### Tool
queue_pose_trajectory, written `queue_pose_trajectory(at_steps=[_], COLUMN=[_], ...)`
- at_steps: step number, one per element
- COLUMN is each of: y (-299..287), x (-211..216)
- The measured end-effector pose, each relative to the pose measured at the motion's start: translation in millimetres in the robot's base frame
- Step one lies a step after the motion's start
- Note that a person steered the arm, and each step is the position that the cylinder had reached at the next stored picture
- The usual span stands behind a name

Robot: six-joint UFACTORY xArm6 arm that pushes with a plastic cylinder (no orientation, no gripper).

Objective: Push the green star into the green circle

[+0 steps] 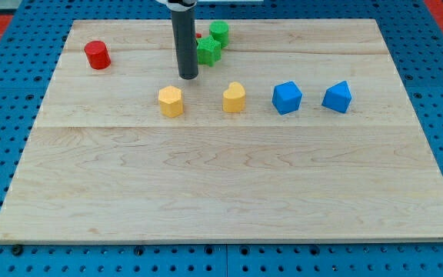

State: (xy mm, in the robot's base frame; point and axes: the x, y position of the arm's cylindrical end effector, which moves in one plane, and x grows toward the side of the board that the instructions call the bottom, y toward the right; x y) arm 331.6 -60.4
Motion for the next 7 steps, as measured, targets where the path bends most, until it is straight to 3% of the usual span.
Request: queue_pose_trajectory(at_steps=[3, 4, 5, 7], y=[7.3, 34.9, 37.6, 58.1], x=[8.2, -2.2, -44.6, -43.2])
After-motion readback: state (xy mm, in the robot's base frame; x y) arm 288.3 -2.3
